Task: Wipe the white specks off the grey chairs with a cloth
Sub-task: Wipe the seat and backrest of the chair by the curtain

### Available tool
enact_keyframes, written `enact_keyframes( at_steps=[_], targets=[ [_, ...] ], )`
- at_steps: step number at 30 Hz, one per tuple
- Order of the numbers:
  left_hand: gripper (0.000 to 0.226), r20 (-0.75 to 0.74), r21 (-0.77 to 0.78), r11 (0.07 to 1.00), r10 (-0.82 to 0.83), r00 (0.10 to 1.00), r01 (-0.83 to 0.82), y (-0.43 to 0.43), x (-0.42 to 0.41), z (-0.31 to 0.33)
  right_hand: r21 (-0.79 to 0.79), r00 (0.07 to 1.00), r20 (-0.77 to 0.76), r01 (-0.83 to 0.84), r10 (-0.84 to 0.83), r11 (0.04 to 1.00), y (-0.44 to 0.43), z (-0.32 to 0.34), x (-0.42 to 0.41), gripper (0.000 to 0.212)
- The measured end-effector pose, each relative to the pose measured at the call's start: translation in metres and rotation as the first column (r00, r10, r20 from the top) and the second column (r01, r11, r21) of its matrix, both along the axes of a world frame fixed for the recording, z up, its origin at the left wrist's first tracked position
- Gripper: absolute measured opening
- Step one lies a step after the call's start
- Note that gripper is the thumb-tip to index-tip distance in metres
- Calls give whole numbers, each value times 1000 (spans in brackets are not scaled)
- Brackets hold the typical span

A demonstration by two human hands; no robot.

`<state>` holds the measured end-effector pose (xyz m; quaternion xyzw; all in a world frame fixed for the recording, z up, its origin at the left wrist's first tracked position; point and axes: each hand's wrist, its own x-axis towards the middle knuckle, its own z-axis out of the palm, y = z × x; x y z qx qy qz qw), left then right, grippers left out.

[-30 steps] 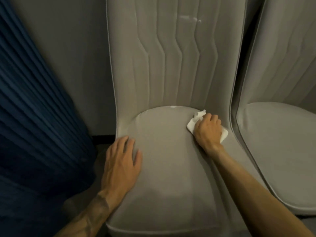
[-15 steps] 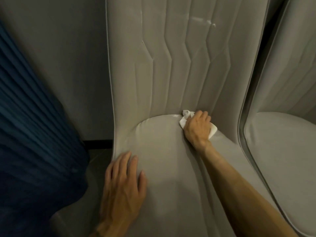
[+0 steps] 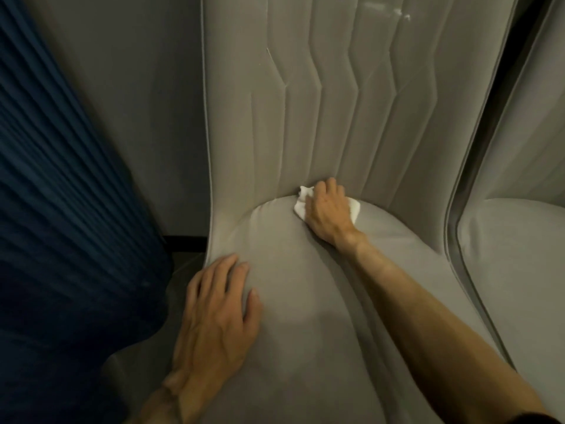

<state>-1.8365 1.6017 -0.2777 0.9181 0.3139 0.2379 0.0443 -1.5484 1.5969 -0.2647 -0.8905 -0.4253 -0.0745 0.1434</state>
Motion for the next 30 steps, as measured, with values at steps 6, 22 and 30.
enact_keyframes(
  at_steps=[6, 22, 30],
  targets=[
    [44, -1, -8, 1000, 7, 1000, -7, -2, 0, 0, 17, 990, 19, 141, -141, 990, -36, 1, 25, 23],
    [40, -16, -47, 999, 15, 1000, -16, 0, 0, -1, 11, 987, -22, -160, 160, 987, 28, 3, -40, 25],
    [40, -27, -57, 998, 22, 999, -24, -1, 1, -1, 50, 1000, 11, -24, 23, 998, 11, 5, -25, 24]
  ],
)
